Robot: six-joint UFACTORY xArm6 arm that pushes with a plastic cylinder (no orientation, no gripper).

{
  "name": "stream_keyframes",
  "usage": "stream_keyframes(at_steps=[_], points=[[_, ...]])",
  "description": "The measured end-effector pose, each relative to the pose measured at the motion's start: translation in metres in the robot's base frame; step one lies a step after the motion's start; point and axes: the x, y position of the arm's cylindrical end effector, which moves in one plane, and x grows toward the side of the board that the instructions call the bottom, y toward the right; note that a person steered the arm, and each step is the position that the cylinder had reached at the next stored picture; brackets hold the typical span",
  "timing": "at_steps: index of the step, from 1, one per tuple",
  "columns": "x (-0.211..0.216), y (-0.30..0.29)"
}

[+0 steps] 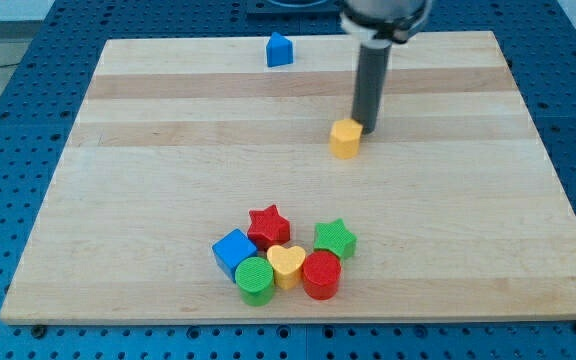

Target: Push the yellow hexagon into the red star

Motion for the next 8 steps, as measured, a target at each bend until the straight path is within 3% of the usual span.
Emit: stream_keyframes(at_steps=[2,4,8], points=[[0.053,-0.065],[0.053,-0.112],[0.091,-0.103]])
